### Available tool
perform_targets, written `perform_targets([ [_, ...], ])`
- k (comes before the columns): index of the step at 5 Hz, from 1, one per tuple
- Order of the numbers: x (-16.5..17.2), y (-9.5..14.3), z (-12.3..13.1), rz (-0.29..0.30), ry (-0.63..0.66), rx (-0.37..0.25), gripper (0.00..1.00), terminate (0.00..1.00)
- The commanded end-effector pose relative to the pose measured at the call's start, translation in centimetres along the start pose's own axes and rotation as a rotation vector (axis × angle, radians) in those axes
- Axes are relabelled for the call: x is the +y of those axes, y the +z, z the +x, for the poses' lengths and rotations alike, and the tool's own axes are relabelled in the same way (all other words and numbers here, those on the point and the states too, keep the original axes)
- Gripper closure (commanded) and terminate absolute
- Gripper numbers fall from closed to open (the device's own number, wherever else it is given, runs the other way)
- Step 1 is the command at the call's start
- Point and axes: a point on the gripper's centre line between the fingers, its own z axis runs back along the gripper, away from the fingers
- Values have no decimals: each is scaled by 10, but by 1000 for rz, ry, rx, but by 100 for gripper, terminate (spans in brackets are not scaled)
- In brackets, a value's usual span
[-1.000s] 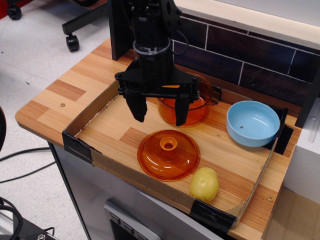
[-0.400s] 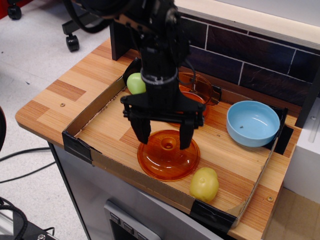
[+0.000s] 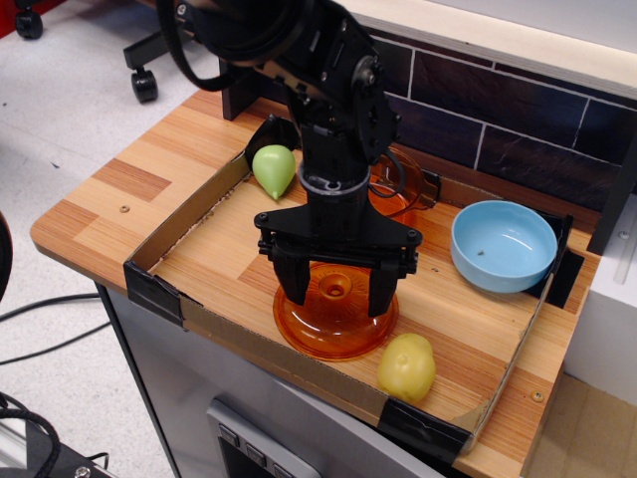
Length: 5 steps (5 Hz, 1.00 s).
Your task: Put lid on pot
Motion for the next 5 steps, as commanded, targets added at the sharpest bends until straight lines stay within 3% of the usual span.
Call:
perform_targets([
  [1,0,8,-1,-44,3,0,100,0],
  [3,3,40,-9,-50,2,36,100,0],
  [5,-7,86,12,-59,81,37,100,0],
])
